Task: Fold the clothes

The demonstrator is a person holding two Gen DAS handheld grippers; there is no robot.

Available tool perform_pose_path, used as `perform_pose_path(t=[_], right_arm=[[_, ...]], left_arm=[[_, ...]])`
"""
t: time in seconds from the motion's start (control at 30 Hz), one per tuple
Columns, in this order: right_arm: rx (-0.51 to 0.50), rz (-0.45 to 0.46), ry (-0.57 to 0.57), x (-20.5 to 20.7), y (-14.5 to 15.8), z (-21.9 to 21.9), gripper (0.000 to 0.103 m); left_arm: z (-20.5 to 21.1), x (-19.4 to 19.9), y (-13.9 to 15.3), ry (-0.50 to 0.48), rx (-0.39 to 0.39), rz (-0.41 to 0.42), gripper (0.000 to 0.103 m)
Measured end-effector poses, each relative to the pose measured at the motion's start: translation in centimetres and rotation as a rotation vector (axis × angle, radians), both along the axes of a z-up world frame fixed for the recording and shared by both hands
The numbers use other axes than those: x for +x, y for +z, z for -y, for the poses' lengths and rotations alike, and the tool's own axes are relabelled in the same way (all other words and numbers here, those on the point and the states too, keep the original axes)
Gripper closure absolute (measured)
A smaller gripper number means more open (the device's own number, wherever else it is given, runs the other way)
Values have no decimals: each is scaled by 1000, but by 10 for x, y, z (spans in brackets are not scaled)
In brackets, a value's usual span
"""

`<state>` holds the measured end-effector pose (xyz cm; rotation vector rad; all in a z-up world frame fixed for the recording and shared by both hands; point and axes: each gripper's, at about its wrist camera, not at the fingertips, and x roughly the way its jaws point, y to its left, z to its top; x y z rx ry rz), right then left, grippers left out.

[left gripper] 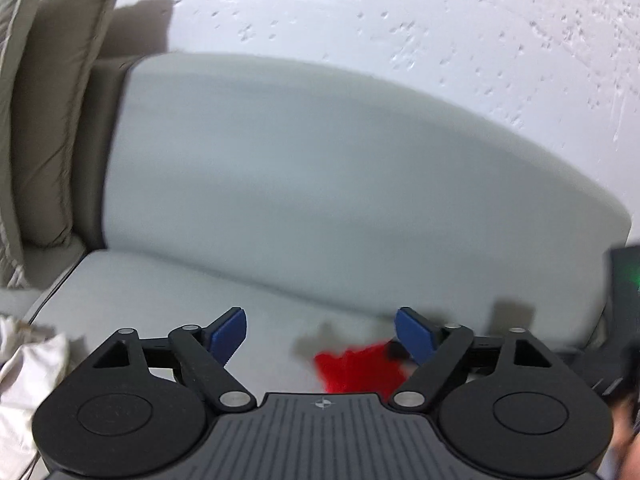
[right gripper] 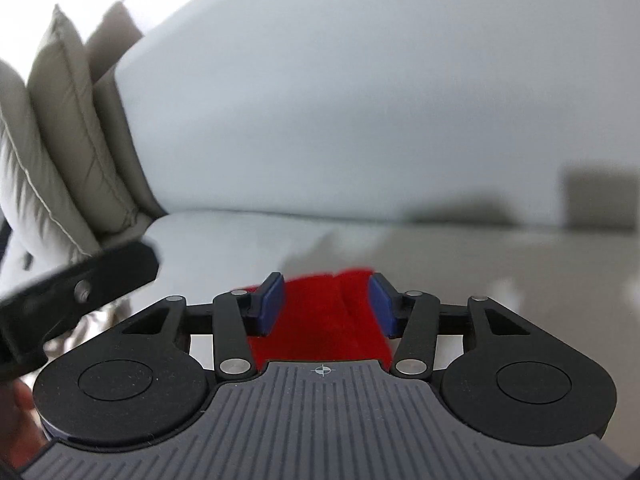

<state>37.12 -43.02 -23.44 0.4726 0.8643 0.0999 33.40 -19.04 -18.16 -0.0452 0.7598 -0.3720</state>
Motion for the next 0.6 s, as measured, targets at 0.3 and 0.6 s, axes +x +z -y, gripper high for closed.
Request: perform_pose_path(t=[0.3, 0.6], right_arm=[[-131, 69, 128, -22, 0, -7, 90], [-249, 60, 201, -4, -26, -26, 80]], left_arm=[[3, -26, -34, -191, -74, -45, 79], [44, 20, -73, -122, 57, -87, 85]])
